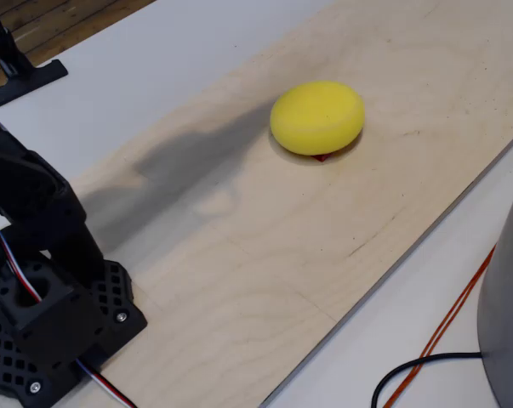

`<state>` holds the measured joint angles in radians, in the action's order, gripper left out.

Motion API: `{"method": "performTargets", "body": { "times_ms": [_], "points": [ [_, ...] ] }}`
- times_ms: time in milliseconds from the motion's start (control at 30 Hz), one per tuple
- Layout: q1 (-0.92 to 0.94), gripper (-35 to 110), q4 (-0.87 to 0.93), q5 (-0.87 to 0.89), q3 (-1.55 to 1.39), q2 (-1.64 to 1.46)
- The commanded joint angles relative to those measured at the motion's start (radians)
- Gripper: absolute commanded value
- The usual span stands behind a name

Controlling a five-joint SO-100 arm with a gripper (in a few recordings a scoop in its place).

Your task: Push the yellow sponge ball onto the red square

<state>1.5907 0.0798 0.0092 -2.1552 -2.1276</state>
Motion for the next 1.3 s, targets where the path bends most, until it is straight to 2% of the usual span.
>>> {"method": "performTargets", "body": {
  "times_ms": [0,200,233,300,333,500,567,600,667,733,833,1000,1033,1067,1100,1267],
  "points": [
    [-0.043,37,0.003,-0.089,-0.014,-0.057],
    [-0.048,34,-0.012,-0.126,0.000,-0.043],
    [-0.048,29,-0.014,-0.120,0.009,-0.038],
    [-0.031,4,-0.035,-0.058,0.028,-0.028],
    [-0.021,0,-0.031,-0.055,0.048,-0.006],
    [0.029,0,-0.025,0.034,0.040,0.040],
    [0.021,0,-0.078,0.031,0.006,0.017],
    [0.015,4,-0.100,0.012,-0.009,0.005],
    [-0.012,29,-0.101,-0.064,-0.032,-0.009],
    [-0.037,35,-0.101,-0.112,-0.061,-0.037],
    [-0.044,36,-0.110,-0.132,-0.074,-0.048],
    [-0.043,30,-0.124,-0.121,-0.063,-0.046],
    [-0.038,20,-0.149,-0.084,-0.066,-0.048],
    [-0.029,4,-0.156,-0.038,-0.057,-0.046],
    [-0.017,0,-0.152,-0.011,-0.037,-0.031],
    [0.025,0,-0.143,0.069,-0.028,0.025]
  ]
}}
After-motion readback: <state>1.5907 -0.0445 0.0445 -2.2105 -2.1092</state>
